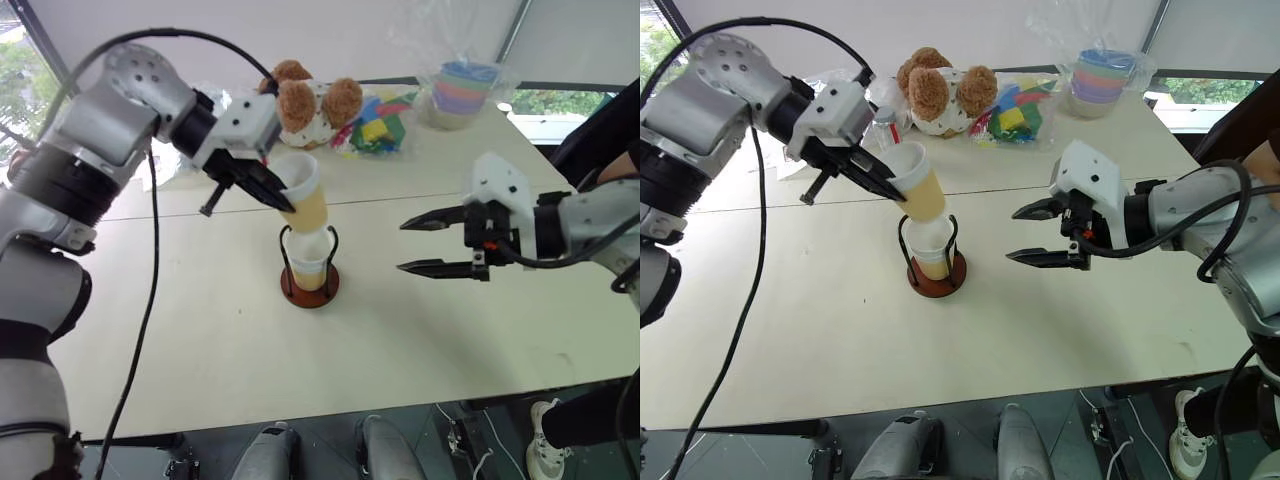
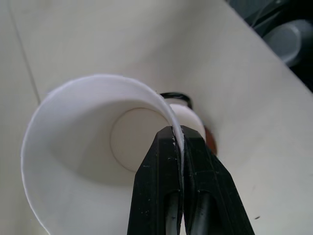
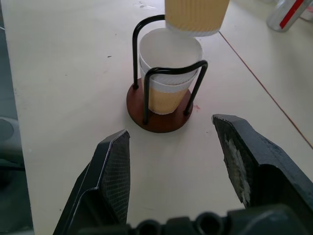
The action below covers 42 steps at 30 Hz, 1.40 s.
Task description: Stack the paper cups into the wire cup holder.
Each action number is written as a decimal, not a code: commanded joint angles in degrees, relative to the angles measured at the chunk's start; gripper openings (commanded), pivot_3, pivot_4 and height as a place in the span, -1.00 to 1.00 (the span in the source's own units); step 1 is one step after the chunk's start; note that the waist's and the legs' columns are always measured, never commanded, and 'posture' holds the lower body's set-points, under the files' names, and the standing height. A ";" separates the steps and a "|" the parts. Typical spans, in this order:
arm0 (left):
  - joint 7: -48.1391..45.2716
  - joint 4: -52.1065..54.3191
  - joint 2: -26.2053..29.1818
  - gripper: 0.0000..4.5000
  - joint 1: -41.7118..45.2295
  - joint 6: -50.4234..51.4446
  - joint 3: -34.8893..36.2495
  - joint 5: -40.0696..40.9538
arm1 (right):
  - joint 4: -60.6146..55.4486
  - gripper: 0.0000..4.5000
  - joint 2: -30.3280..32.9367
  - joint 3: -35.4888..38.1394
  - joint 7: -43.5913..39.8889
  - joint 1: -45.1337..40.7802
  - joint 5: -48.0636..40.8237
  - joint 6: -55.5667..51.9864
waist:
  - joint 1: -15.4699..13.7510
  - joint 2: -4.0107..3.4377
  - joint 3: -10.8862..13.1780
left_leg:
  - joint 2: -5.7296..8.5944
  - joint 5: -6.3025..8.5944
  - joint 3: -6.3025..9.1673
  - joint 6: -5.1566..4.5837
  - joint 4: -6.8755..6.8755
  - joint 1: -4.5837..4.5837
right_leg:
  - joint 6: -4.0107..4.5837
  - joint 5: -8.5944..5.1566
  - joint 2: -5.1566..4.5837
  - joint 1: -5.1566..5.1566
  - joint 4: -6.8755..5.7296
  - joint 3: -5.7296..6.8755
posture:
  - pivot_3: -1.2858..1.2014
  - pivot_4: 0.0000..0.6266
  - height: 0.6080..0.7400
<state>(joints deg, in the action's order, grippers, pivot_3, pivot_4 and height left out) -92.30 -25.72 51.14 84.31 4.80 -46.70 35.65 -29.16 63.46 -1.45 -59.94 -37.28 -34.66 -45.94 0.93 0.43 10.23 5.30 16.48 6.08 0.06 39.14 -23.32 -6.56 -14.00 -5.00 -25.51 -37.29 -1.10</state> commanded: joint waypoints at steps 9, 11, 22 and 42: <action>-0.20 -0.56 0.34 -0.97 4.67 -6.21 -6.68 1.65 | -2.93 0.30 -0.68 3.77 2.63 2.01 -1.30 -0.76 | -0.19 0.00 0.00 | 0.03 0.00 -0.01 0.00 0.01 -0.01 | 0.00 0.00 0.00 0.04 0.06 0.01 | 0.03 -0.52 1.00; -0.20 -1.00 0.14 -0.97 4.99 -7.41 -7.80 1.23 | -2.90 0.30 -0.76 3.79 2.69 2.44 -0.95 -0.49 | -0.20 0.00 0.00 | 0.03 0.00 -0.02 0.00 0.01 -0.01 | 0.00 0.00 0.01 0.04 0.06 0.01 | 0.03 -0.52 1.00; -0.20 -5.83 -2.35 -0.75 5.29 -13.27 -10.71 -2.20 | -3.18 0.30 -1.70 4.01 3.12 3.03 -0.98 -0.47 | -0.20 0.01 0.00 | 0.03 0.00 -0.02 -0.01 0.02 -0.01 | 0.00 0.00 0.01 0.05 0.07 0.02 | 0.03 -0.52 1.00; 29.59 0.83 -1.28 0.67 -21.72 7.59 35.09 -4.42 | 8.66 0.30 -15.35 0.11 12.14 2.60 5.19 4.53 | 1.14 -0.06 -0.06 | -0.02 -0.01 -0.03 0.00 0.01 0.18 | 0.00 0.00 0.05 0.10 -0.10 -0.06 | 0.03 -0.52 1.00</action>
<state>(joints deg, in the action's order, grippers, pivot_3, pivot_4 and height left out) -69.55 -29.40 49.49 64.35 11.43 -16.14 31.62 -21.87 48.84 -0.87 -49.64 -33.35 -31.55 -43.37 2.07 0.38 10.17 5.29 16.40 6.03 0.18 39.15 -23.09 -6.56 -14.00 -4.99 -25.39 -37.39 -1.25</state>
